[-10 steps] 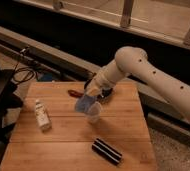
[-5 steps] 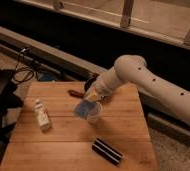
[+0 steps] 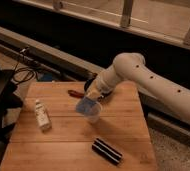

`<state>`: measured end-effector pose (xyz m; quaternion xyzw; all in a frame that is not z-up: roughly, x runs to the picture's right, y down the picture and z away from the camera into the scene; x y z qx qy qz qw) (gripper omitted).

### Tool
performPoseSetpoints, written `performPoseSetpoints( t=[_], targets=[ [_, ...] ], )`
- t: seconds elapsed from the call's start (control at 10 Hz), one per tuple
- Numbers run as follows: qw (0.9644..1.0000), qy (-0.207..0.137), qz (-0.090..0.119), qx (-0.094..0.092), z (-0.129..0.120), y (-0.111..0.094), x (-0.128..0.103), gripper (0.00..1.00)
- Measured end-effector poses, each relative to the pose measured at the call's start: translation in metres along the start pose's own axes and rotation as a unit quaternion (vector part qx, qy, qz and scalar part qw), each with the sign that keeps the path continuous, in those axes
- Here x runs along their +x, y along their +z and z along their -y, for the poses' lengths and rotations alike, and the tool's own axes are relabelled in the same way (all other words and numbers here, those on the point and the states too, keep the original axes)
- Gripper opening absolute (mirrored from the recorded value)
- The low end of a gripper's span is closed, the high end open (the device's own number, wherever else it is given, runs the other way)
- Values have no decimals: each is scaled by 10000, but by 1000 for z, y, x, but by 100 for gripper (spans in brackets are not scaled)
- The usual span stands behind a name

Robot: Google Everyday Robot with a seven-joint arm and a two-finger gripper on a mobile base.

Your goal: Place the white sponge in the ceramic cup

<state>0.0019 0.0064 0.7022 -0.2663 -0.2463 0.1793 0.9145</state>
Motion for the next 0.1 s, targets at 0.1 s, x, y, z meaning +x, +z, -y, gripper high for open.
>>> performPoseSetpoints(
  t=[0.1],
  targets=[
    [9999, 55, -105, 56, 10, 0, 6, 0]
  ],
)
